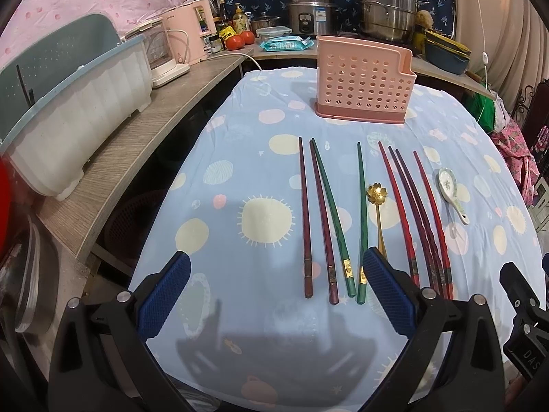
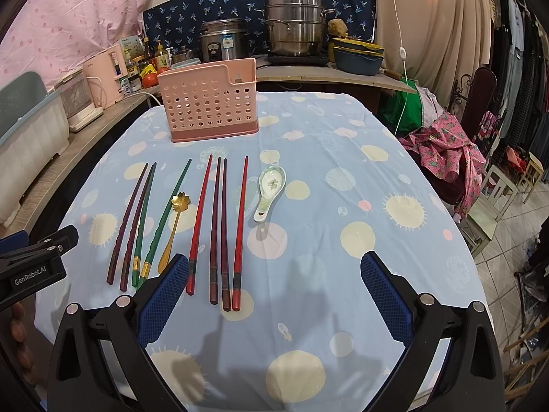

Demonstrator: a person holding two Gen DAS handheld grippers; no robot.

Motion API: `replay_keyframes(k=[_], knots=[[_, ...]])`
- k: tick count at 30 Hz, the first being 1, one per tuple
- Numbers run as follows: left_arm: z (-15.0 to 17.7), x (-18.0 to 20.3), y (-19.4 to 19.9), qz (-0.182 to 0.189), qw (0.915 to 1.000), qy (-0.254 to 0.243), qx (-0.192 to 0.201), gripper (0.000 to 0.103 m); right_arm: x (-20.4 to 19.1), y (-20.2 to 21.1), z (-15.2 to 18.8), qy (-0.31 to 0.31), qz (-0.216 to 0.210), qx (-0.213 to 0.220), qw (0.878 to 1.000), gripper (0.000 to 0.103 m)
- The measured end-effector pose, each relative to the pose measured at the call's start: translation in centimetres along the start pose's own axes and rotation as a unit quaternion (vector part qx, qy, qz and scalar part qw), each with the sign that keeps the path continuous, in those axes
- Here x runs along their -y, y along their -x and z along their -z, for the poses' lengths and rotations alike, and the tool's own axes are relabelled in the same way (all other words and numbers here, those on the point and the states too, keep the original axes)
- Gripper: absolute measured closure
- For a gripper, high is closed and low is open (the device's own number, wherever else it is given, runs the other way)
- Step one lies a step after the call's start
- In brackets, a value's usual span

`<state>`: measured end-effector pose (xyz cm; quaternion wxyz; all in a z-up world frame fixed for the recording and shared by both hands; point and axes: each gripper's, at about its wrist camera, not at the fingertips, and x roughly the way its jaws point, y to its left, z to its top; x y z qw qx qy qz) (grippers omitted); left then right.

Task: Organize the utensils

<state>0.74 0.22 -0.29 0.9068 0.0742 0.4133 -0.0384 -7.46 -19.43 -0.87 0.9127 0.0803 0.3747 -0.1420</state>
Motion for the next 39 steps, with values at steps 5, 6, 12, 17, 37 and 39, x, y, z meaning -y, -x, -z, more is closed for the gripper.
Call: replay_keyframes(k=[5,6,12,17,37,39], knots=[[0.0,-0.1,-0.06,0.0,1.0,0.001,0.0,0.007,-0.02,-0.03,0.0,0.0,0.0,0.0,1.0,0.007],[-0.01,-0.1,-0.05,0.0,1.0,0.001,0.0,0.007,-0.03,-0.06,0.01,0.0,0.0,0.0,1.0,0.007],[-0.01,-0.12,-0.05,0.0,1.0,0.0,0.0,0.007,-0.06,-0.06,-0.01,0.0,0.0,0.0,1.0,0.007],[-0.01,-0.16,-0.06,0.0,1.0,0.001,0.0,0.007,-0.09,-0.02,-0.04,0.0,0.001,0.0,1.0,0.007],[-0.55,-0.44,0.15,0.002,1.0,0.004,0.004,0.007,-0.18,-0.07,-0.38,0.004,0.002,0.006,1.0,0.007],[-0.56,-0.44,0.16,0.002,1.0,0.004,0.004,0.007,-0.2,-0.06,-0.38,0.003,0.002,0.006,1.0,0.007]])
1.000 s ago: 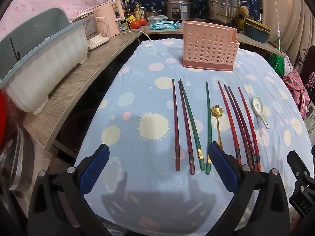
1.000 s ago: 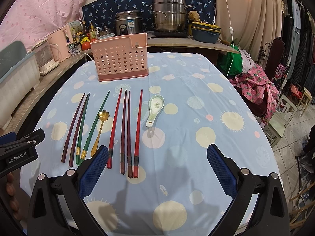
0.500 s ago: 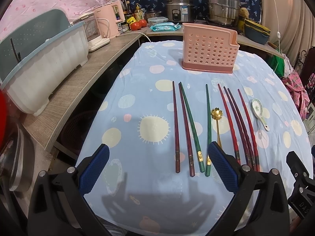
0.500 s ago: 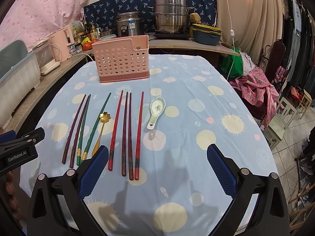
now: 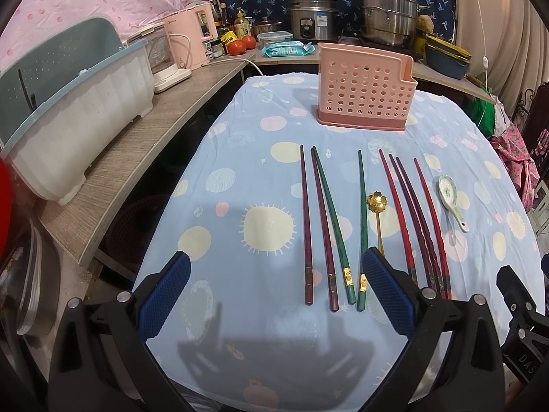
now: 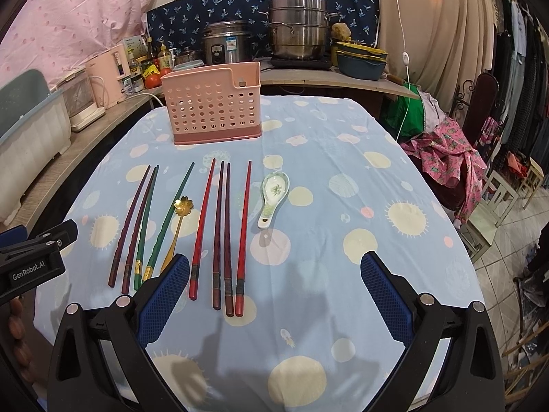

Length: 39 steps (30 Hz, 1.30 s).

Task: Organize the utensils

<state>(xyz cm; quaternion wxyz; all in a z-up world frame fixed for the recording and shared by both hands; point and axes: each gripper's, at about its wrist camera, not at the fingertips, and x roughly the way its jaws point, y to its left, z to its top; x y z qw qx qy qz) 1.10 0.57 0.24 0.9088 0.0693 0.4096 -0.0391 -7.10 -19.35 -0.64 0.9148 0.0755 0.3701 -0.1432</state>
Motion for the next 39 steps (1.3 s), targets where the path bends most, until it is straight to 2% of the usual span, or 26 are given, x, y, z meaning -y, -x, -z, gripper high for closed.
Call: replay_keyframes(k=[7,14,18,22,24,28,33,36,38,39], knots=[[-0.3,0.0,-0.3,-0.002,1.0,0.003,-0.005,0.007,0.0,-0.3,-0.1,-0.003,0.0,-0.004,1.0,0.007],[-0.8,-2.0,-5.1,0.021,0.9975,0.047,-0.048,0.007,2.0,-2.9,-0.9,-0.038,0.012,-0.026,0.999,0.007],[-0.6,-1.8,-7.4,0.016,0.9972,0.037,-0.063,0.009,2.7,-4.5,-1.2,-0.046,0.017,-0.038,0.998,0.007],[-0.1,-1.2,-9.5,0.026,0.9952,0.031,-0.089,0.018,2.8,-5.7,-1.7,-0.047,0.018,-0.045,0.998,0.007],[0.1,-1.2,-10.2,0.032,0.9941,0.032,-0.099,0.019,2.8,-6.2,-1.9,-0.047,0.019,-0.048,0.998,0.007],[0.6,-1.2,-10.7,0.048,0.992,0.031,-0.112,0.033,2.7,-6.9,-2.2,-0.046,0.017,-0.053,0.997,0.009],[1.9,-1.6,-10.1,0.061,0.9908,0.024,-0.119,0.035,2.5,-7.1,-2.3,-0.042,0.016,-0.055,0.997,0.012],[2.2,-1.4,-9.8,0.064,0.9911,0.017,-0.115,0.045,2.3,-7.4,-2.3,-0.044,0.012,-0.06,0.997,0.021],[2.2,-1.4,-9.6,0.069,0.9909,0.016,-0.115,0.059,2.1,-7.7,-2.4,-0.042,0.008,-0.065,0.997,0.025],[2.2,-1.5,-9.5,0.074,0.9904,0.017,-0.116,0.063,2.0,-7.7,-2.5,-0.04,0.007,-0.066,0.997,0.028]])
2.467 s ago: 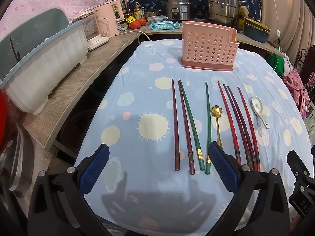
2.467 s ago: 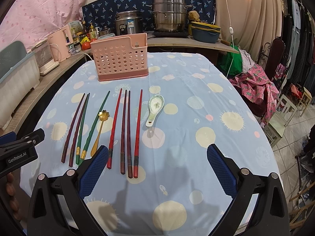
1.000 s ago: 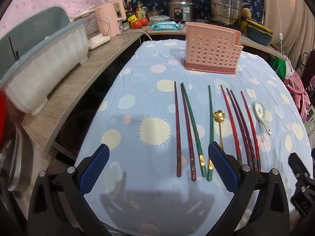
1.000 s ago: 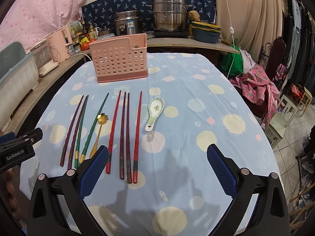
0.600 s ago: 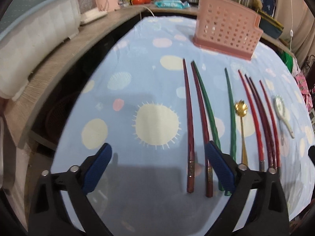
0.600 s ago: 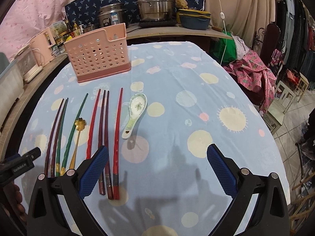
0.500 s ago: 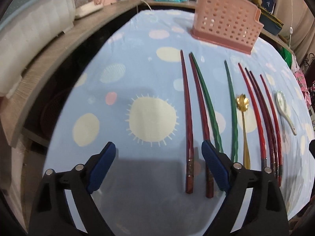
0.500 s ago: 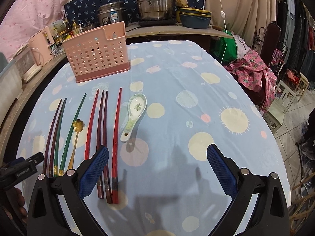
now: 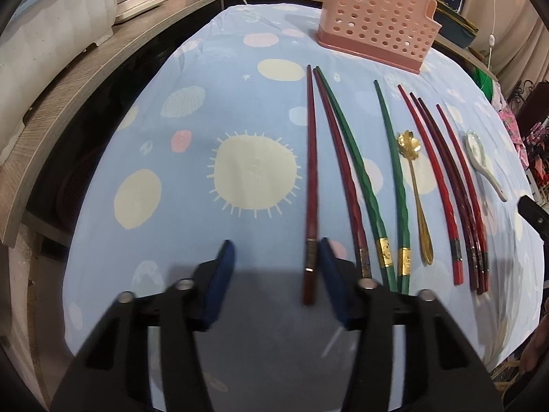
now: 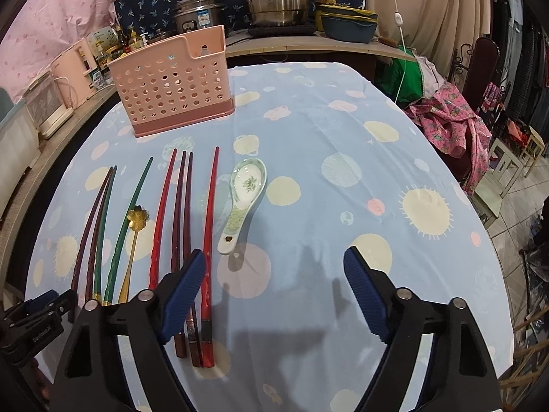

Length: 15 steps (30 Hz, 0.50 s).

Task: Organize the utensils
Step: 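Grasp a dark red chopstick with the left tool while the right tool approaches the white spoon, then close the right tool on the white ceramic spoon's handle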

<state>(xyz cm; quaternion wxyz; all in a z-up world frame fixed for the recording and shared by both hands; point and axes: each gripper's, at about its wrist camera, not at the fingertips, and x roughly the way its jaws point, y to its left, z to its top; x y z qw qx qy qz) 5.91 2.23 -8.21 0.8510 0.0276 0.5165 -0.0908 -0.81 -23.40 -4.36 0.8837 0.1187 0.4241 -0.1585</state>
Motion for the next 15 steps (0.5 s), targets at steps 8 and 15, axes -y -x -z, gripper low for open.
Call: replay_keyframes(k=[8,15], knots=[[0.4,0.4,0.5,0.033,0.9994,-0.007,-0.002,0.096,-0.4,-1.1,-1.2,-0.012,-0.025,-0.009,1.0,0.05],[0.5,0.5,0.2,0.035,0.9994,-0.006,-0.006,0.096,-0.5,-3.5,-2.4,-0.027,-0.034,-0.019,0.999,0.066]])
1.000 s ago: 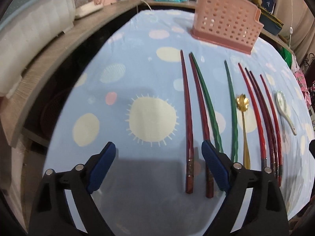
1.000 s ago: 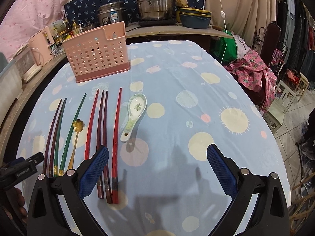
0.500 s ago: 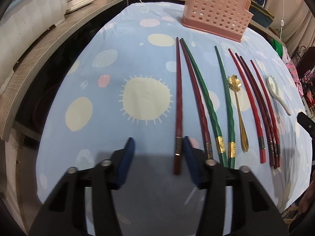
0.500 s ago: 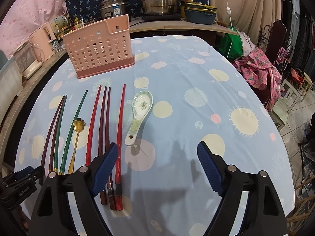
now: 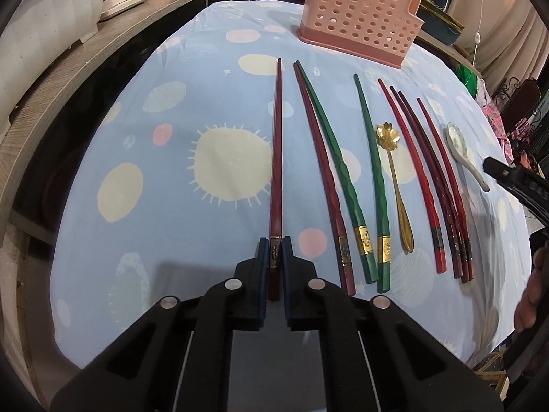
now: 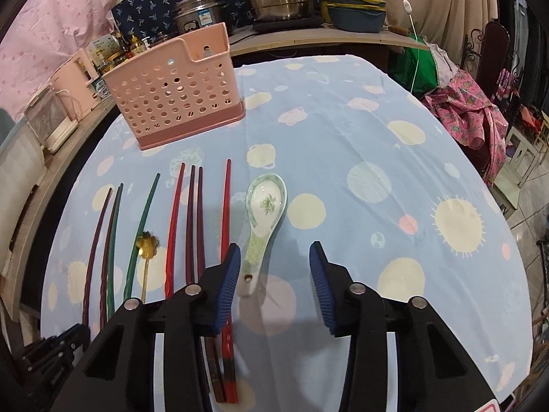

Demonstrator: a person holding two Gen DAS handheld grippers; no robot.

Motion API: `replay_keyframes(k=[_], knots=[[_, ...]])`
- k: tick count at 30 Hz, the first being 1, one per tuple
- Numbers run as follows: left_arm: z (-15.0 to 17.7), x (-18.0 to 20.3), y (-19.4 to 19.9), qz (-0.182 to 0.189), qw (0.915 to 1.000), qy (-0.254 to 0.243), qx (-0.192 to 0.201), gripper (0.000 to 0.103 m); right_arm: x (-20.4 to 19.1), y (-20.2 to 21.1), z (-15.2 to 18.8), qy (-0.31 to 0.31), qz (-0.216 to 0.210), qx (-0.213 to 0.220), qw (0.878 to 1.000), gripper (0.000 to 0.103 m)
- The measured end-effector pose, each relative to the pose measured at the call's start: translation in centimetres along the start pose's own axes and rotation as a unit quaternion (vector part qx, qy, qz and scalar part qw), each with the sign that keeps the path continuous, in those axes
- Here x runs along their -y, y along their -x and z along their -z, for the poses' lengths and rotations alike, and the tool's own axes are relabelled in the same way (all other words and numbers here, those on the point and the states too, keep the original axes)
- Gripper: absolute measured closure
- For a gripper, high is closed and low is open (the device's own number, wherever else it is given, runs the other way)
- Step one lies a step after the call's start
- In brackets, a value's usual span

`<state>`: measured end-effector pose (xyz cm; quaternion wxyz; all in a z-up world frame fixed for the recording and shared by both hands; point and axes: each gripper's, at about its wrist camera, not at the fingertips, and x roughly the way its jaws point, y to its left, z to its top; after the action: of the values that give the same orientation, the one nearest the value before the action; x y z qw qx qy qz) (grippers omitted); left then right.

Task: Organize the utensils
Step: 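Close the right tool on the white ceramic spoon's handle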

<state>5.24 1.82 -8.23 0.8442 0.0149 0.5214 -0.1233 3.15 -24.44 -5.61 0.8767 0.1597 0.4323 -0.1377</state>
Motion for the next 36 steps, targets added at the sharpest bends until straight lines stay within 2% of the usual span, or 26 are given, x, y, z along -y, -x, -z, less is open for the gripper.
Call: replay_keyframes(k=[4,6,12,23,26,28,36], knots=[[0.1,0.0,0.0,-0.001,1.0,-0.002,0.002,0.096,0.2,-1.8,0.3,-0.005,-0.005,-0.024,1.0,0.081],[0.0,0.0,-0.1,-0.003,1.0,-0.003,0.002,0.096,0.5,-2.3,0.7,-0.01,-0.009,-0.034,0.999,0.083],[0.2,0.0,-0.1,-0.003,1.0,-0.005,0.004,0.096,0.4,-2.0,0.5,-0.016,-0.018,-0.026,0.999,0.083],[0.2,0.0,-0.1,-0.002,1.0,-0.004,0.005,0.096,-1.0,-2.8,1.3,-0.001,-0.04,-0.043,0.998,0.084],[0.2,0.0,-0.1,-0.001,1.0,-0.004,0.005,0.096,-1.1,-2.9,1.6,0.002,-0.039,-0.041,0.998,0.087],[0.2,0.0,-0.1,-0.001,1.0,-0.004,0.005,0.096,-0.7,-2.9,1.6,-0.002,-0.037,-0.041,0.998,0.094],[0.2,-0.3,0.0,0.01,0.9999,0.002,0.011,0.096,0.0,-2.1,2.7,0.007,-0.044,-0.037,0.998,0.095]])
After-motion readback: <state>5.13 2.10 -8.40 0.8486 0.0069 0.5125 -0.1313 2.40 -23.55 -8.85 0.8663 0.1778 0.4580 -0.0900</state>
